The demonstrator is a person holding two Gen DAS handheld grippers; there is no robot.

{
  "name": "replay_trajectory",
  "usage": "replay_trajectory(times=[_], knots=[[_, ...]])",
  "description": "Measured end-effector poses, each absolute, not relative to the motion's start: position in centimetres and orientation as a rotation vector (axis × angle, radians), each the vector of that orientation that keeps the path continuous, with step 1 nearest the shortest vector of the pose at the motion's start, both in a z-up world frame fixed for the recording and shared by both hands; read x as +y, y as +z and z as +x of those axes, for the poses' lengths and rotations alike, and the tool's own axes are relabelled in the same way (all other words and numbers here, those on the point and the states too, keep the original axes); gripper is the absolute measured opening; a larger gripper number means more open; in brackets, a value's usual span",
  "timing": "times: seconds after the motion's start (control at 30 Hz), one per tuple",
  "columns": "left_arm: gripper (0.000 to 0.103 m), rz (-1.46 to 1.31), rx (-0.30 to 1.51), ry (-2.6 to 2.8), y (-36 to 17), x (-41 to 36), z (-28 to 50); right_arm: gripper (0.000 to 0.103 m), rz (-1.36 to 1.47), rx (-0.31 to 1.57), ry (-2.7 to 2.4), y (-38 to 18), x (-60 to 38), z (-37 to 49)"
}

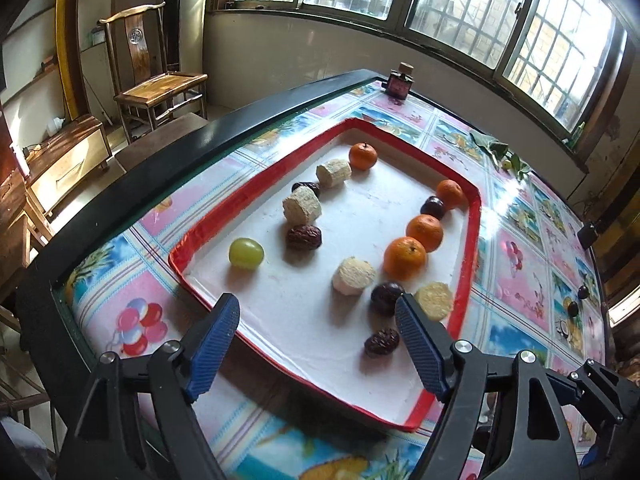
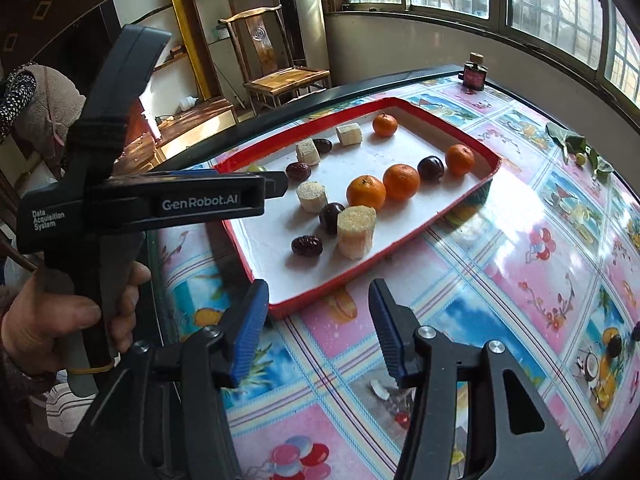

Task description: Organize fruits

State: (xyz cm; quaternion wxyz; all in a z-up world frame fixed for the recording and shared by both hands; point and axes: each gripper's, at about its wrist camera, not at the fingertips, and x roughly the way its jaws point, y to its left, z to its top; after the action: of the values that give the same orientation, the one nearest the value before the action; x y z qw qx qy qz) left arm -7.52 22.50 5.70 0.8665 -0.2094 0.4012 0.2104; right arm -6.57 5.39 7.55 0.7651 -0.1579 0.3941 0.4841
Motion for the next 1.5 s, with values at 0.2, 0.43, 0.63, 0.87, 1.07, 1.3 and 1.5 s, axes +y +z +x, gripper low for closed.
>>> replay_trajectory(times=[0.2,0.43,0.63,0.87,1.07,1.3,1.5], knots=[[0.081,-0.533,0.786,0.434,5.7,20.2,-10.1,0.064,-0.312,0.904,1.02,6.5,2.1,-6.7],[0.09,-0.568,0.798,0.433,5.6,17.7,-11.8,0.08,-0.331,0.903,0.99,5.9,-0.6,-7.9],[0.092,-0.577,0.772,0.387,5.4,15.8,-12.9,0.081,-0.288,0.966,0.979,5.1,-1.9,-7.7],[0.093,-0.394,0.757,0.59,7.2,14.7,-13.5,0.081,-0.276,0.99,0.977,4.7,-2.6,-7.9],[0.093,-0.313,0.803,0.652,7.0,14.7,-13.1,0.081,-0.301,0.98,0.977,5.0,-2.4,-8.1],[0.093,-0.328,0.79,0.727,6.9,15.2,-13.6,0.082,-0.381,0.966,0.94,5.7,-0.6,-7.8],[0.093,-0.286,0.813,0.751,7.1,16.1,-13.6,0.084,-0.458,0.968,0.915,6.0,1.4,-6.9]])
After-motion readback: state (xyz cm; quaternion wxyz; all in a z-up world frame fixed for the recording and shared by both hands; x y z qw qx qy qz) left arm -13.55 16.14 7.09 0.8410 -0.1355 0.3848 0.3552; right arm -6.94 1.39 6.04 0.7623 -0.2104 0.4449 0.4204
